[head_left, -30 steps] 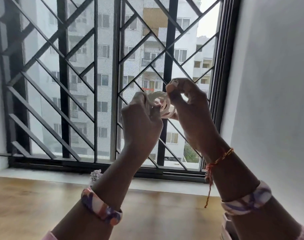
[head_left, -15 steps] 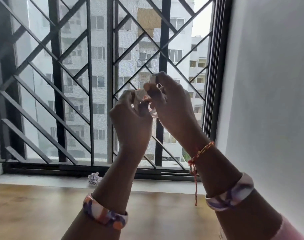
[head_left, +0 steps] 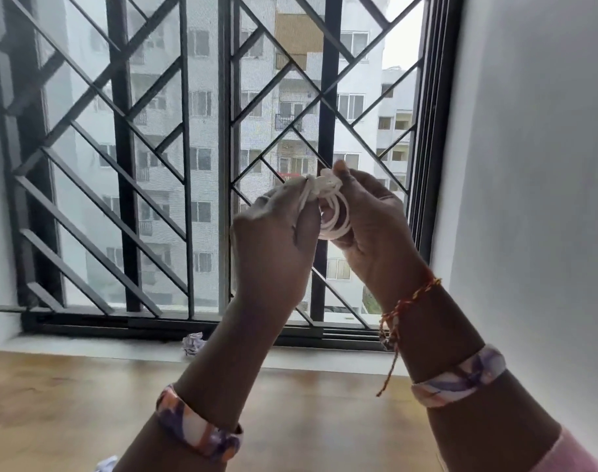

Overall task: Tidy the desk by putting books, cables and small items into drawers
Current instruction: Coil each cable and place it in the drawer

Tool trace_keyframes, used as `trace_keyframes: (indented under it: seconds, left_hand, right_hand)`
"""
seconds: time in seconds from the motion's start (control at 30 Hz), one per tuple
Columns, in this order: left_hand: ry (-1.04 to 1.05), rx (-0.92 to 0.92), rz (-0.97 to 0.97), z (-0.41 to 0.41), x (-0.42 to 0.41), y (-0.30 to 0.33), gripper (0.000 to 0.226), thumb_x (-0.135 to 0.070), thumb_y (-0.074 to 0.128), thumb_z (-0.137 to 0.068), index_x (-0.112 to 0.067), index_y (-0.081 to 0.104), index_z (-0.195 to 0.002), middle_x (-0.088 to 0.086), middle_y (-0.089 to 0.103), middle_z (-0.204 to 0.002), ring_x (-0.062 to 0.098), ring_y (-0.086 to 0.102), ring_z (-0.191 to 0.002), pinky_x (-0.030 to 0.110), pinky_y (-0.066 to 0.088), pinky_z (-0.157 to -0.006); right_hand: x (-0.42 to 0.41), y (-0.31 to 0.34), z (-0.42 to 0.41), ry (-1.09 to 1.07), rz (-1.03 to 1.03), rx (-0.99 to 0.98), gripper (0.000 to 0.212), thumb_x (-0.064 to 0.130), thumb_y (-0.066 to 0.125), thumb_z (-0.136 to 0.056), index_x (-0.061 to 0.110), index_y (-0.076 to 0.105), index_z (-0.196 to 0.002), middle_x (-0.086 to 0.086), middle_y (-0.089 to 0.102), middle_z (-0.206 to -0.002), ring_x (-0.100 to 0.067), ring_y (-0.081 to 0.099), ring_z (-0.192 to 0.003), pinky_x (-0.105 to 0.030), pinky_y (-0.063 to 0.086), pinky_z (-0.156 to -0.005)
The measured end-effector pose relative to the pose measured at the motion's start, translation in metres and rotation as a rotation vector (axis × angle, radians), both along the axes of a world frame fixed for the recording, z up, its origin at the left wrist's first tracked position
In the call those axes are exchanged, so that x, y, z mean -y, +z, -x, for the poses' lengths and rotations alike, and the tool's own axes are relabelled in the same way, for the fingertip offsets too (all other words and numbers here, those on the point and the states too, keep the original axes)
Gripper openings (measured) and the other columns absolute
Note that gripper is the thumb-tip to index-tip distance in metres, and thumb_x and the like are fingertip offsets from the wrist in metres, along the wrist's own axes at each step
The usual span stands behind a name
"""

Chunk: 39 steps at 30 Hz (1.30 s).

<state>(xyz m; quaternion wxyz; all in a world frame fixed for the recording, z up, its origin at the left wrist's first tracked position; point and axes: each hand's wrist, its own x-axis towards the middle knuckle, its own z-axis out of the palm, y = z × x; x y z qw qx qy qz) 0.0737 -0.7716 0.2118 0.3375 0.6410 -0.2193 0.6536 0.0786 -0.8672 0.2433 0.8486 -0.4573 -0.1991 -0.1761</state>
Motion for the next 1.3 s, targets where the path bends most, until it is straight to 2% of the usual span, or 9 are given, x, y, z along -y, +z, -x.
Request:
trace_keyframes:
  seconds: [0.27,0.43,0.53,0.63,0.8,0.9,1.0,1.2,1.3]
  left_hand:
    - [0.091,-0.063,-0.102,0.012,-0.002,0.006,0.022,-0.019,0.055,-0.09,-0.003,0.068,-0.084,0.009,0.062,-0.056,0.014,0.047,-0.044,0.015,0.021,-0.052]
    - [-0.06,-0.089,-0.149,0.023,-0.014,0.013,0.022,-0.021,0.056,-0.089,-0.009,0.069,-0.077,-0.004,0.06,-0.051,0.004,0.054,-0.041,0.015,0.042,-0.046]
    - [-0.151,-0.173,-0.179,0.028,-0.022,0.013,0.019,-0.024,0.056,-0.087,-0.016,0.072,-0.081,0.003,0.067,-0.055,0.016,0.064,-0.047,0.033,0.05,-0.044]
    - [-0.111,-0.126,-0.254,0.035,-0.026,0.014,0.021,-0.022,0.057,-0.089,-0.013,0.068,-0.074,-0.002,0.058,-0.049,0.008,0.055,-0.041,0.023,0.045,-0.044]
    - [-0.047,-0.035,-0.268,0.04,-0.036,0.019,0.017,-0.015,0.058,-0.089,-0.003,0.069,-0.095,0.001,0.06,-0.064,-0.002,0.042,-0.055,0.001,0.031,-0.056]
    - [-0.017,-0.078,-0.282,0.045,-0.036,0.012,0.019,-0.019,0.056,-0.091,-0.007,0.068,-0.098,0.009,0.069,-0.077,0.013,0.058,-0.059,0.016,0.039,-0.057]
    - [-0.011,-0.162,-0.293,0.052,-0.033,0.0,0.032,-0.03,0.047,-0.093,-0.007,0.067,-0.104,0.011,0.071,-0.086,0.023,0.067,-0.067,0.026,0.05,-0.057]
    - [0.019,-0.151,-0.294,0.077,-0.029,-0.005,0.039,-0.029,0.04,-0.09,-0.006,0.066,-0.107,0.015,0.071,-0.092,0.036,0.069,-0.072,0.043,0.057,-0.058]
    - [0.046,-0.174,-0.246,0.093,-0.023,-0.001,0.033,-0.023,0.043,-0.091,-0.005,0.067,-0.104,0.015,0.072,-0.09,0.034,0.07,-0.072,0.038,0.057,-0.061]
  right_hand:
    - [0.009,-0.002,0.022,-0.184,0.328,0.176,0.017,0.014,0.052,-0.093,0.008,0.065,-0.099,-0.014,0.062,-0.08,-0.012,0.052,-0.053,-0.032,0.049,-0.062]
    - [0.021,0.002,0.045,-0.1,0.728,0.258,0.041,0.002,0.059,-0.085,0.01,0.053,-0.125,0.008,0.065,-0.095,-0.005,0.066,-0.073,-0.018,0.054,-0.065]
    - [0.025,0.01,0.054,-0.293,1.03,0.299,0.039,0.001,0.061,-0.085,0.009,0.056,-0.122,-0.001,0.065,-0.1,-0.014,0.069,-0.078,-0.028,0.058,-0.062]
    - [0.015,0.013,0.057,-0.667,1.253,0.424,0.013,0.013,0.058,-0.086,0.003,0.065,-0.092,-0.011,0.066,-0.083,-0.025,0.064,-0.072,-0.039,0.055,-0.063]
    - [0.0,-0.001,0.058,-0.824,1.14,0.379,0.047,0.037,0.052,-0.086,0.004,0.05,-0.053,-0.01,0.055,-0.052,-0.027,0.053,-0.05,-0.029,0.042,-0.05]
    - [-0.005,-0.008,0.057,-0.724,0.913,0.319,0.033,0.028,0.06,-0.081,-0.001,0.063,-0.065,-0.017,0.066,-0.062,-0.034,0.064,-0.062,-0.049,0.054,-0.062]
    - [-0.006,-0.012,0.062,-0.706,0.887,0.3,0.011,0.012,0.066,-0.08,0.006,0.071,-0.073,-0.01,0.07,-0.069,-0.027,0.067,-0.069,-0.047,0.055,-0.068]
    - [-0.014,-0.016,0.093,-0.713,1.106,0.182,0.023,0.018,0.049,-0.09,0.009,0.062,-0.073,-0.011,0.067,-0.075,-0.029,0.06,-0.067,-0.036,0.049,-0.061]
    - [-0.025,-0.017,0.116,-1.133,1.377,0.078,0.022,0.025,0.039,-0.095,0.017,0.056,-0.107,-0.011,0.057,-0.113,-0.031,0.056,-0.104,-0.037,0.047,-0.08]
